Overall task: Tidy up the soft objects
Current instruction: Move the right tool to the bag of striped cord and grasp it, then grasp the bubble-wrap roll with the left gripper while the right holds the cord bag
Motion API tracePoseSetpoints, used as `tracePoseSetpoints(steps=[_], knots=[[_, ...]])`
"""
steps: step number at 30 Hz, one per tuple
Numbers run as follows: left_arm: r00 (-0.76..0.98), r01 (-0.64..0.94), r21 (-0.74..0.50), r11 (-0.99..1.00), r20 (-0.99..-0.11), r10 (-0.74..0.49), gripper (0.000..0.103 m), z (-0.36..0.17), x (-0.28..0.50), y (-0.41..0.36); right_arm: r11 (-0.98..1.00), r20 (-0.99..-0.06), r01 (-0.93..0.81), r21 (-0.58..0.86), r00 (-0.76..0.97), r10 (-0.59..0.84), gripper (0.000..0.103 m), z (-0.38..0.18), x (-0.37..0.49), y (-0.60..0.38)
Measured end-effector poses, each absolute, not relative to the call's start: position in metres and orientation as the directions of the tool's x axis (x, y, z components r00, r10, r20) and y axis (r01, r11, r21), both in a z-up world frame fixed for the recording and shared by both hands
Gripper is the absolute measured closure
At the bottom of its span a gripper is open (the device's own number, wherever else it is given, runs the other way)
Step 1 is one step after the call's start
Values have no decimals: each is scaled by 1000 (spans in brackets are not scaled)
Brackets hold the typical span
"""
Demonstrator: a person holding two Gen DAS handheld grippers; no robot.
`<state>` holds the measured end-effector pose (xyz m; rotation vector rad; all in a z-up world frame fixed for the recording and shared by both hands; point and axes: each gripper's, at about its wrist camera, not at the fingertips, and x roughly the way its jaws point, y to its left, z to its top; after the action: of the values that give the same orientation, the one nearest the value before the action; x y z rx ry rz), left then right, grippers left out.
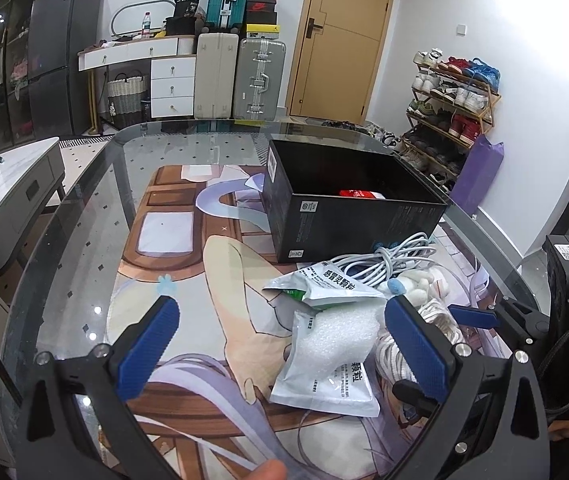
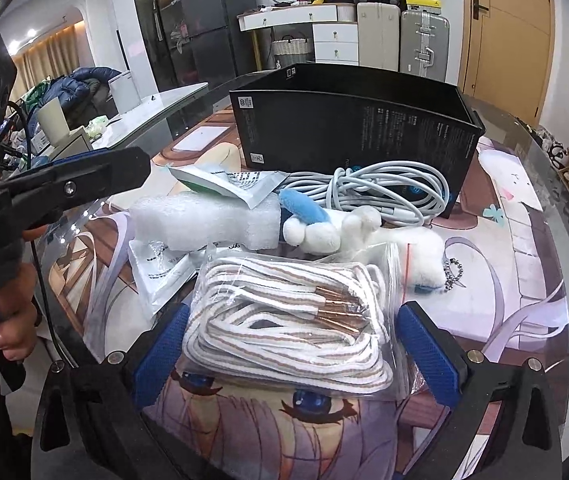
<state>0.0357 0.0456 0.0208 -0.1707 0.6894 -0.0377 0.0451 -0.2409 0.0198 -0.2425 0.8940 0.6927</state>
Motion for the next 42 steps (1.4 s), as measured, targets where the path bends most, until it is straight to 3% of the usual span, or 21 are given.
tracePoseSetpoints(steps=[19, 27, 42], knots=[[759, -9, -159, 987, -644, -97, 0, 17, 39, 42, 744, -770, -664, 70, 438, 463, 1, 18, 34, -243], [761, -3, -169, 986, -640, -108, 0, 17, 40, 40, 735, -747, -672, 87, 444, 494, 14, 22, 27, -263], [743, 37, -170, 985, -655, -141, 0, 13, 37, 32, 763, -674, -634, 126, 510, 535, 14, 39, 25, -286]])
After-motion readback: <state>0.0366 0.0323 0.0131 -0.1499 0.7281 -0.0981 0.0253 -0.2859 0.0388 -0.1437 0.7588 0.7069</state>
